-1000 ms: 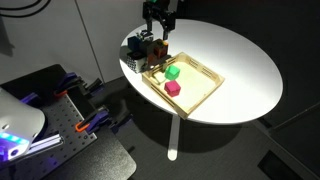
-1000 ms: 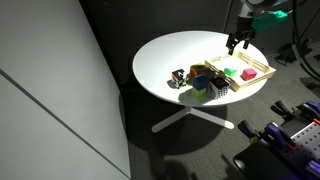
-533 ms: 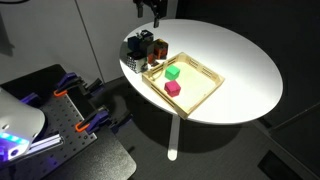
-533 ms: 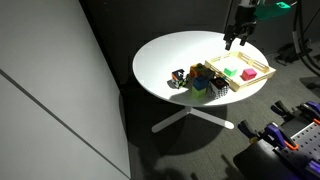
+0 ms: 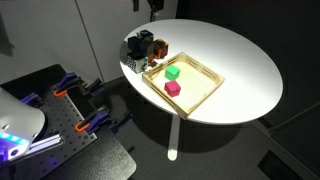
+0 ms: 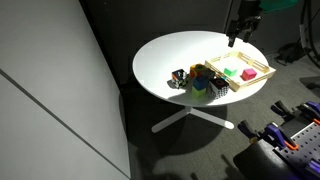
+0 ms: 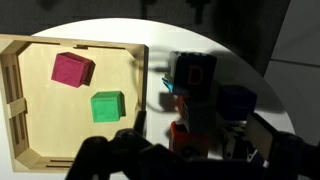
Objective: Remove the mulberry pink block from the stack and place it in the wooden tray
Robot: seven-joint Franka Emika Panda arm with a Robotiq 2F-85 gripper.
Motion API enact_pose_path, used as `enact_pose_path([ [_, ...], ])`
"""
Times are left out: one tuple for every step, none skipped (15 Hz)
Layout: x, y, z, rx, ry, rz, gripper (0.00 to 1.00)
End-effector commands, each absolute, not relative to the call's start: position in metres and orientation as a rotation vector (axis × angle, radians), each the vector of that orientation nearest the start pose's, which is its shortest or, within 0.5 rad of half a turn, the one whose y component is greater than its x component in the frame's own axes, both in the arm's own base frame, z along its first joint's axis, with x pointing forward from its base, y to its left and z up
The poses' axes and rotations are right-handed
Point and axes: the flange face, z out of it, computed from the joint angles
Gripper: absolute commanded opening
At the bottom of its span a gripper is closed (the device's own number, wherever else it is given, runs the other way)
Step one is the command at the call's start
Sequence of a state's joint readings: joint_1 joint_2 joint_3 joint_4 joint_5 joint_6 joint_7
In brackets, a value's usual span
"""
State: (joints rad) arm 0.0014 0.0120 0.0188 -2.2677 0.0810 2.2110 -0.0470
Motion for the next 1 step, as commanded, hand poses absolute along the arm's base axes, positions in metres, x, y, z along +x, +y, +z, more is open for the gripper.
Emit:
enact_pose_path([
  [0.5118, 0.013, 0.3482, -3.075, -0.026, 0.107, 1.0],
])
